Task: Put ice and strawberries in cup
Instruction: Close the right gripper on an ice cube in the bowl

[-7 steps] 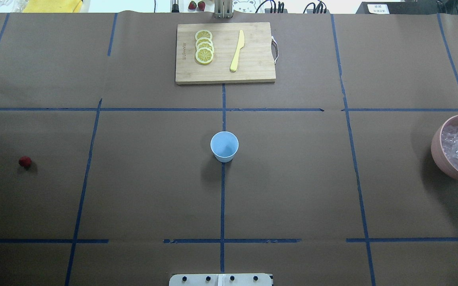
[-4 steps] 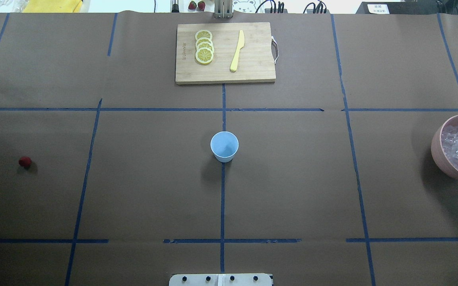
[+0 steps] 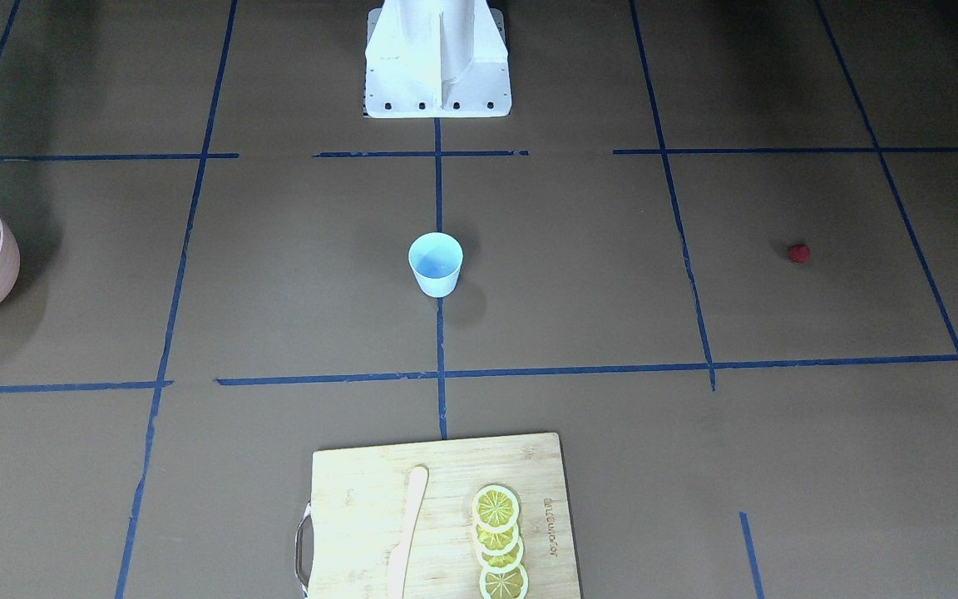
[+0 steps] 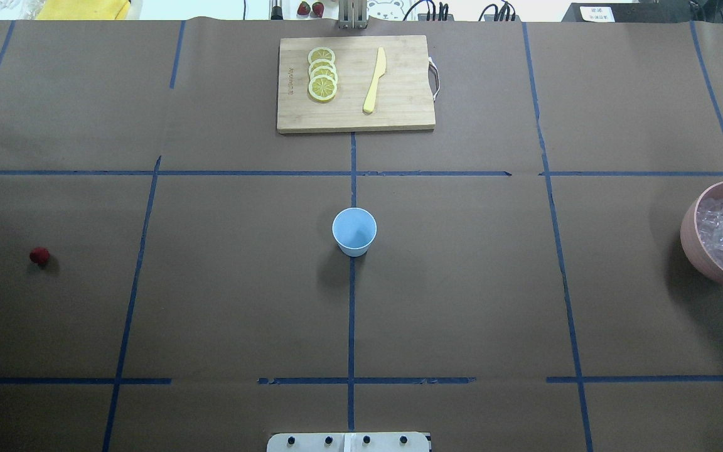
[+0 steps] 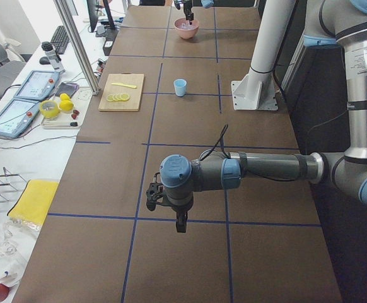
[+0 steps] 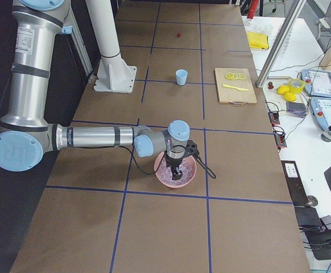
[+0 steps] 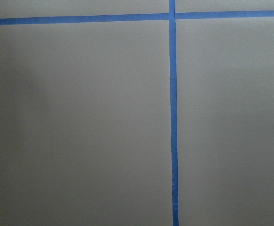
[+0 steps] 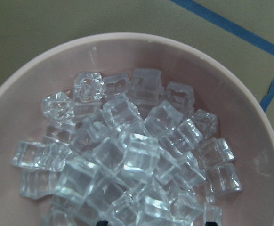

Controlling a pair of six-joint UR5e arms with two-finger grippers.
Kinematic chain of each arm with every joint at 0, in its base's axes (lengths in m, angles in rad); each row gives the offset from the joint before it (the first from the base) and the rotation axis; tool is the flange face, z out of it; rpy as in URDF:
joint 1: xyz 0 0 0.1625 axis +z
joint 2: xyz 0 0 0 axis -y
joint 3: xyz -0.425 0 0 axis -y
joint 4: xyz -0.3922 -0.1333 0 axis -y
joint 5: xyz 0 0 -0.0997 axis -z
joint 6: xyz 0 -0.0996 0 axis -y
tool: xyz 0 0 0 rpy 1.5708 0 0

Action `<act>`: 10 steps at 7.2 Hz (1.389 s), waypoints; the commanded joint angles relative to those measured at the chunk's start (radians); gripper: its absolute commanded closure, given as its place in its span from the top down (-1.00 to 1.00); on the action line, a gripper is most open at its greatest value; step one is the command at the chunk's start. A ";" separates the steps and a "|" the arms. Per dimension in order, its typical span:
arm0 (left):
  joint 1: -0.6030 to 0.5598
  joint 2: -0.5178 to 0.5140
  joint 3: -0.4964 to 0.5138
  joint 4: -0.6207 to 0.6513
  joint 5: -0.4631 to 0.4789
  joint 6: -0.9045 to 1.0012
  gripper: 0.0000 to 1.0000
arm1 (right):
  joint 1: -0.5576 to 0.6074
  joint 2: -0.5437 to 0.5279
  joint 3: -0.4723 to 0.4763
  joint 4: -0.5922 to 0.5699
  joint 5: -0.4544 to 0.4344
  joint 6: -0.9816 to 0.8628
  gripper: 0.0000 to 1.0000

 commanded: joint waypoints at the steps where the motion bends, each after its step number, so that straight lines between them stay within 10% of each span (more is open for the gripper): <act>1: 0.000 0.000 0.000 0.000 0.000 0.000 1.00 | -0.004 0.007 -0.002 0.002 -0.001 0.000 0.49; 6: 0.000 0.002 0.000 0.000 0.000 0.002 1.00 | -0.007 0.007 -0.007 0.002 -0.001 -0.003 0.46; 10: 0.000 0.002 -0.002 0.000 0.000 0.002 1.00 | -0.009 0.007 -0.010 0.002 -0.001 -0.005 -0.29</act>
